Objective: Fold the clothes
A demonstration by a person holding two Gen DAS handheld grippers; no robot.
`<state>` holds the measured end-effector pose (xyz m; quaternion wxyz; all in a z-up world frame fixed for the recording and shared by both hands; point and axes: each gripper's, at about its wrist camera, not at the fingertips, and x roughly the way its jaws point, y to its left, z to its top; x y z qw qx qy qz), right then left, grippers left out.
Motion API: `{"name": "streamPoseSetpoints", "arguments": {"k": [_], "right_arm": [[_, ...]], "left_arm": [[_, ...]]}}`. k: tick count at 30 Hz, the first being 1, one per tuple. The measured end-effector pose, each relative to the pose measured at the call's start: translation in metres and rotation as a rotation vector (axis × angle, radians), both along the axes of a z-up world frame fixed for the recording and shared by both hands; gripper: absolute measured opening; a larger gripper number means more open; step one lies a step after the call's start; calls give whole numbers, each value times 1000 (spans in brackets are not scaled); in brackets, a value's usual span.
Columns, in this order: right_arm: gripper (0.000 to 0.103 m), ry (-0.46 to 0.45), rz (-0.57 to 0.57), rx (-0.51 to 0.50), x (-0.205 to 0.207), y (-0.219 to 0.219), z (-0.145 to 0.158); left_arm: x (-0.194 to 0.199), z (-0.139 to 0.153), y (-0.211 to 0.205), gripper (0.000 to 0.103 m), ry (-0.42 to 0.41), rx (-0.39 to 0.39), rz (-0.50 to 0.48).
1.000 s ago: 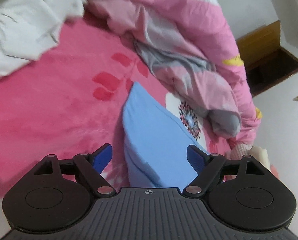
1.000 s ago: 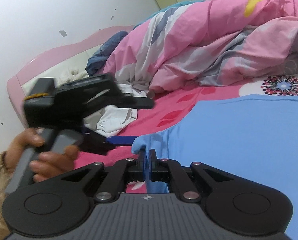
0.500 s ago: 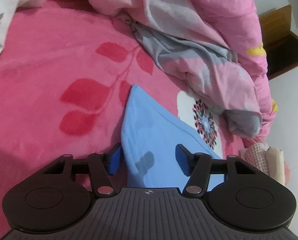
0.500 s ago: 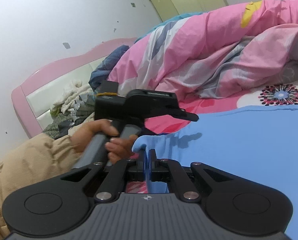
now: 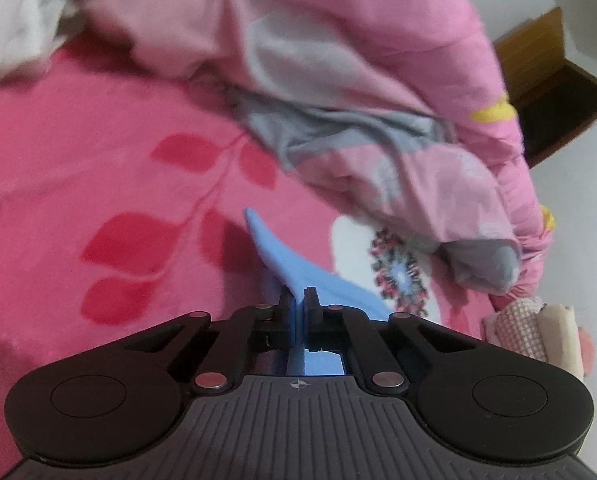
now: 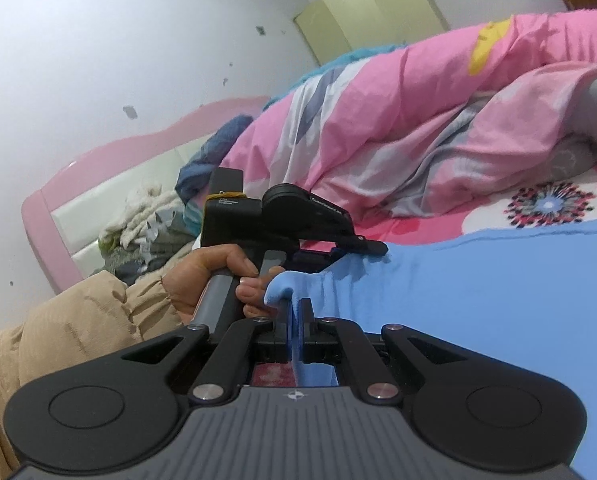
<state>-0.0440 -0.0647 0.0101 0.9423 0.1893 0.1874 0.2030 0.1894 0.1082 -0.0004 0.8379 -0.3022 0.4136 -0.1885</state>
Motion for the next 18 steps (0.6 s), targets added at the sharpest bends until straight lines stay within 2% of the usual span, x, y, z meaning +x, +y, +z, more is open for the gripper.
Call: {"name": "streamPoseSetpoints", "arguments": {"k": [9, 18], "right_arm": [[1, -31, -108, 42, -36, -42, 13], [1, -58, -284, 112, -92, -119, 16]], "left_arm": [[-20, 59, -71, 1, -145, 29, -126], [-45, 89, -186, 1, -210, 93, -298]]}}
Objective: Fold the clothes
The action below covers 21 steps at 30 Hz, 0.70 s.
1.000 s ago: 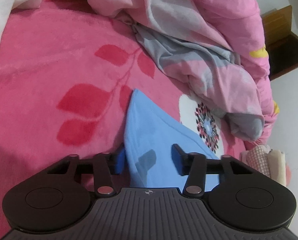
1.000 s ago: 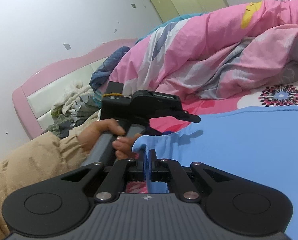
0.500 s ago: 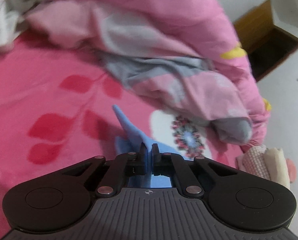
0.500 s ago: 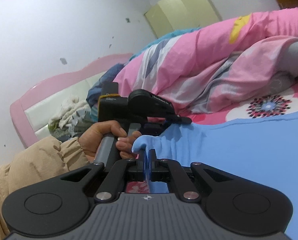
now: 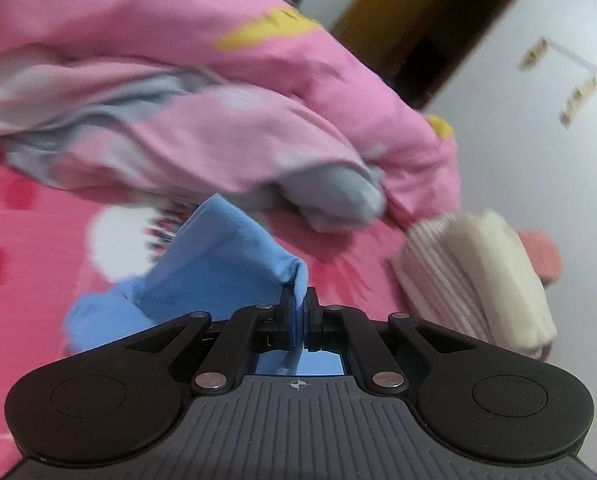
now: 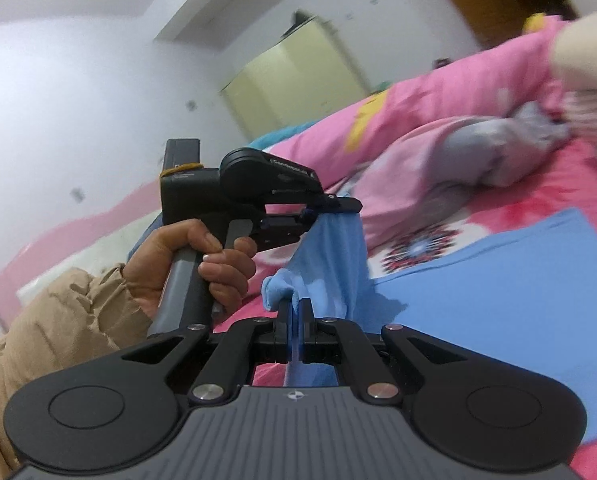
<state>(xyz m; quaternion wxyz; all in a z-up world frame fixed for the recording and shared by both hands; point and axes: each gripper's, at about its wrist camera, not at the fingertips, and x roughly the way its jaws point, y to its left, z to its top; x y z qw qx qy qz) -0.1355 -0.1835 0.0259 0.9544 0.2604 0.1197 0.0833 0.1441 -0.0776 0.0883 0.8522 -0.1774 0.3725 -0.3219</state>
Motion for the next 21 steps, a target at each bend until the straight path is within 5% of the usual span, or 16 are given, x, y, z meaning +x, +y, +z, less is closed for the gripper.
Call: {"name": "streamPoseSetpoints", "arguments": {"k": [9, 13, 18, 21], "right_arm": [[1, 10, -175, 78, -54, -68, -15], [1, 75, -234, 157, -68, -93, -34], [1, 139, -261, 344, -79, -125, -61], [1, 173, -265, 385, -78, -133, -68]], "left_arm": [[-35, -20, -116, 2, -35, 149, -176], [-40, -54, -147, 11, 59, 231, -273], [-49, -61, -131, 39, 109, 226, -266], [-59, -43, -102, 41, 82, 183, -239]]}}
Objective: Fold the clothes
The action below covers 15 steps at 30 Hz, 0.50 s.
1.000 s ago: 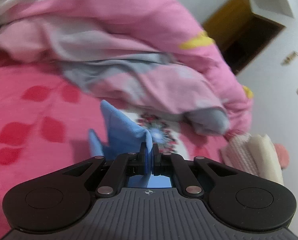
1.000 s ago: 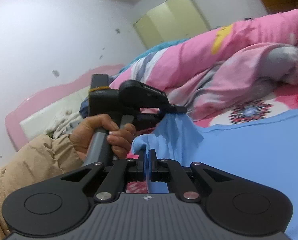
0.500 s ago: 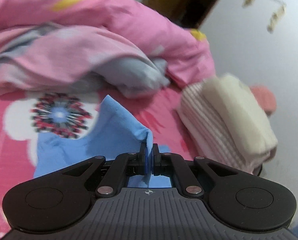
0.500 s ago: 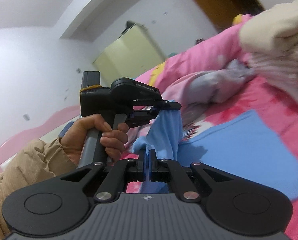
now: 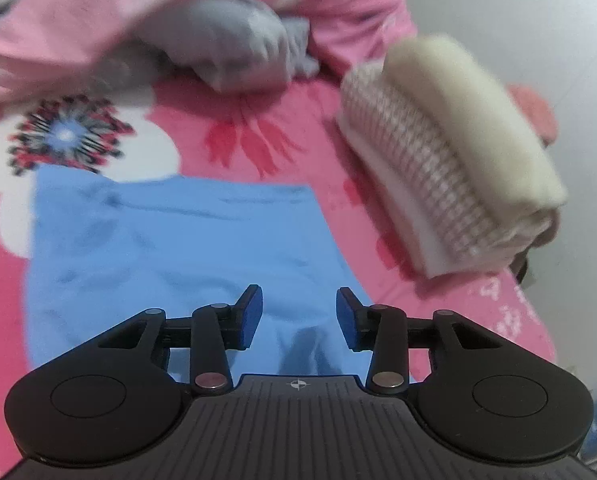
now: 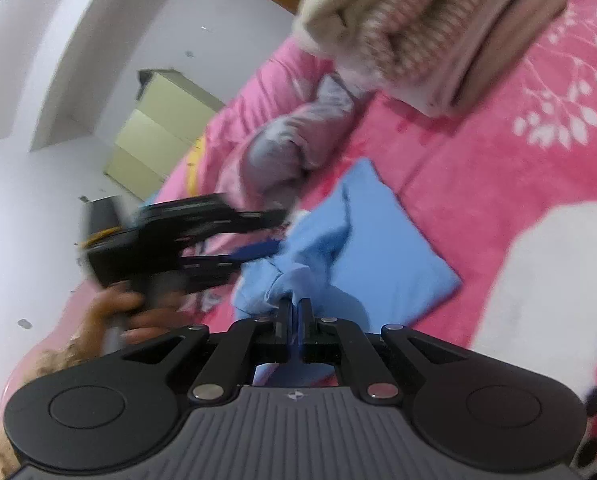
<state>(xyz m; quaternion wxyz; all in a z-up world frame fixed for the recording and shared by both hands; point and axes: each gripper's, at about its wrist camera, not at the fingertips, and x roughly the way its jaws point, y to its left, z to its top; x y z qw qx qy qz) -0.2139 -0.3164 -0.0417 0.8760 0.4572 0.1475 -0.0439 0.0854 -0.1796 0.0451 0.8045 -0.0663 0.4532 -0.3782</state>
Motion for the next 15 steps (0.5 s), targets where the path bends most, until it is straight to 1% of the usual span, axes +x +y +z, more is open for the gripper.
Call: {"name": "streamPoseSetpoints", "arguments": {"k": [2, 5, 6, 10, 12, 14, 15], "right_arm": [[2, 13, 9, 25, -2, -3, -4], [3, 37, -10, 19, -9, -5, -6], [3, 45, -24, 14, -15, -6, -6], [4, 70, -55, 23, -36, -14, -7], [5, 80, -37, 52, -40, -16, -8], [9, 93, -6, 90, -40, -14, -8], [20, 102, 13, 111, -39, -13, -9]], "left_arm": [[-9, 13, 25, 44, -21, -24, 13], [-27, 22, 65, 53, -53, -47, 49], [-33, 25, 79, 54, -64, -54, 61], [-55, 10, 128, 55, -23, -98, 131], [-66, -1, 149, 56, 5, -132, 156], [-74, -14, 158, 57, 44, -153, 152], [-77, -21, 162, 57, 63, -164, 150]]}}
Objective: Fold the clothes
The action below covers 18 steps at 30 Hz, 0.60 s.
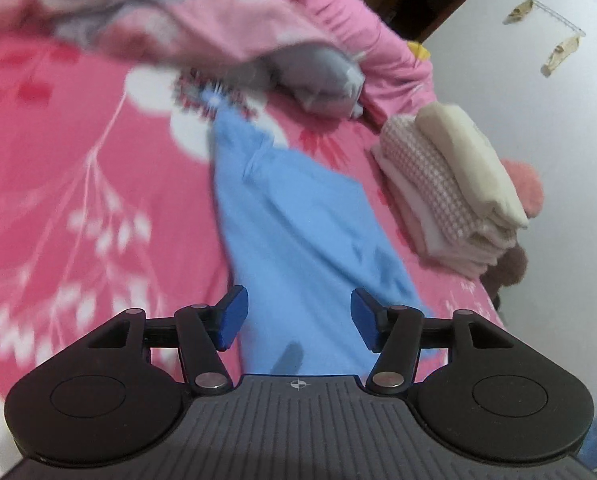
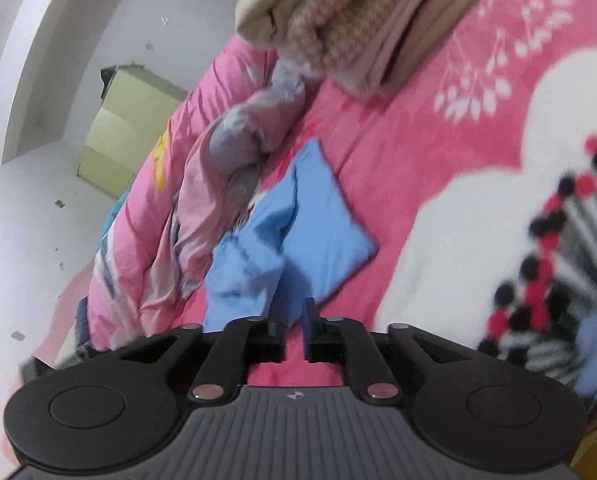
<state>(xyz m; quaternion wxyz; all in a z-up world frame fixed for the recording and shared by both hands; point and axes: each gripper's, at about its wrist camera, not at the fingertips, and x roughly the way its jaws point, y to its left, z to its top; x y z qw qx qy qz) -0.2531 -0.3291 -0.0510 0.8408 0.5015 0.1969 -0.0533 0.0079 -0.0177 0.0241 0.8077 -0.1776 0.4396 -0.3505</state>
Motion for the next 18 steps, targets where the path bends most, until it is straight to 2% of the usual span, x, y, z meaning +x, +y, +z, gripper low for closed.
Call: {"name": "streamPoseSetpoints", "arguments": {"k": [1, 4, 13, 15, 18], "right_arm": [[35, 10, 18, 28, 3, 2, -1], [40, 26, 47, 58, 10, 8, 0], [41, 106, 74, 84, 46, 14, -1], [41, 106, 63, 101, 56, 14, -3], [31, 102, 45, 107, 67, 16, -5]], "left_arm": [[-4, -7, 4, 57, 19, -12, -3], [-7, -25, 3, 57, 71, -49, -26], [-3, -50, 0, 55, 71, -121, -41], [-3, -55, 2, 51, 72, -148, -32], [-1, -62, 8, 40, 88, -185, -8]]}}
